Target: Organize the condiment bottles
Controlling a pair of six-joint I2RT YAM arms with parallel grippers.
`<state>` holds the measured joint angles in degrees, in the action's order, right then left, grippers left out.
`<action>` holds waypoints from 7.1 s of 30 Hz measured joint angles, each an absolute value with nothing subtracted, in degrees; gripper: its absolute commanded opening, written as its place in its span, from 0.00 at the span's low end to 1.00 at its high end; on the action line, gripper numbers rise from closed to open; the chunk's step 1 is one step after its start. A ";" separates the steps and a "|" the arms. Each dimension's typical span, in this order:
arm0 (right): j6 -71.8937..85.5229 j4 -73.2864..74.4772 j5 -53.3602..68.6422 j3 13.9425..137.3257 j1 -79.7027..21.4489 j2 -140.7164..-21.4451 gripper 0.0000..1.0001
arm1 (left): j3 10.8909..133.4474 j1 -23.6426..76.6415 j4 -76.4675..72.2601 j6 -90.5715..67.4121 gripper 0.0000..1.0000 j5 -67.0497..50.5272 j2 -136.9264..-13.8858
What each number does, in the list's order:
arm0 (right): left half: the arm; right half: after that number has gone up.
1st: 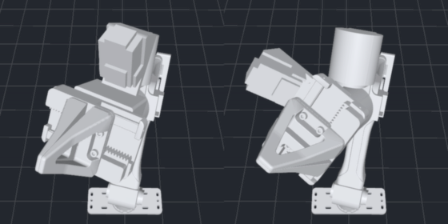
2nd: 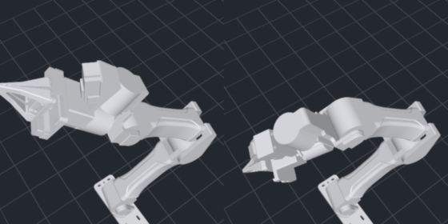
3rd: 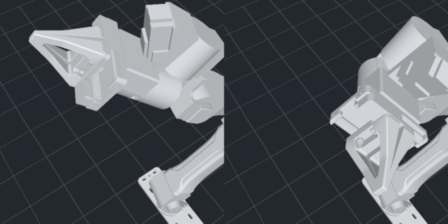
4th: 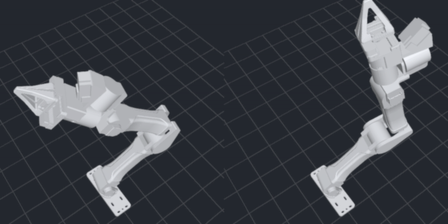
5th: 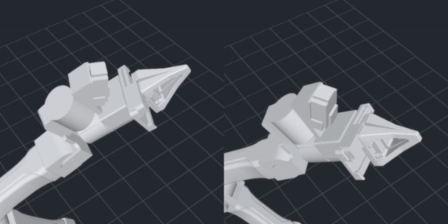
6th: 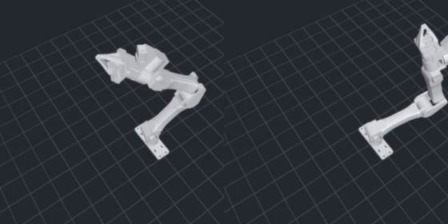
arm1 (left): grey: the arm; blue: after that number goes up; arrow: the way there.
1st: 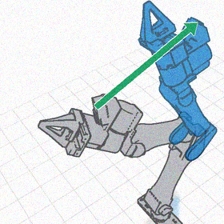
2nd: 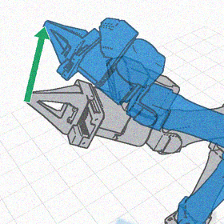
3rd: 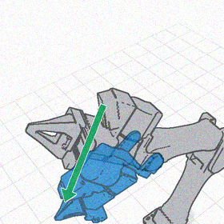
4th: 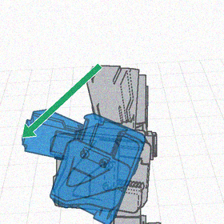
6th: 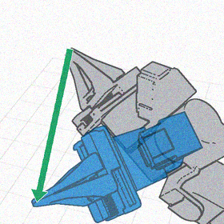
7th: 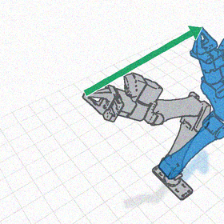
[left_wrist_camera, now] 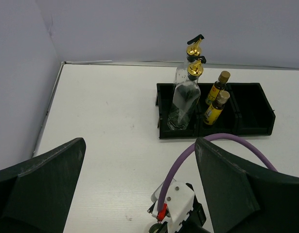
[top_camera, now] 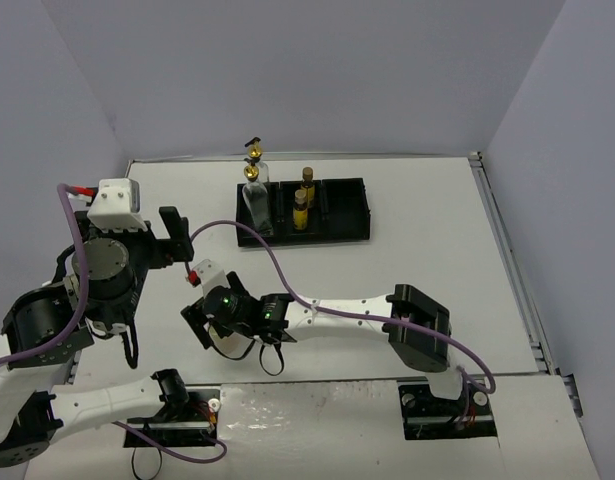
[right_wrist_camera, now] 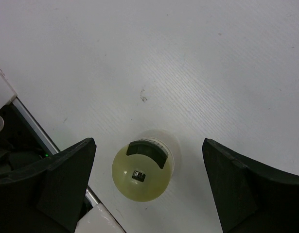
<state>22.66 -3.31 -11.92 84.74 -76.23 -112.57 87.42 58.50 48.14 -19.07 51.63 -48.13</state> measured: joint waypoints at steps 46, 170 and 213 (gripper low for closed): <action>25.48 0.24 -19.97 84.09 -79.24 -114.76 0.17 | 88.01 58.50 48.89 -19.07 0.91 52.23 -47.40; 36.32 18.43 -26.00 53.27 -31.18 -70.54 0.86 | 87.03 58.50 48.10 -18.06 0.92 50.51 -48.60; 92.86 38.46 -40.71 34.76 -57.42 -61.21 0.59 | 82.50 58.50 46.25 -18.09 0.92 46.55 -43.72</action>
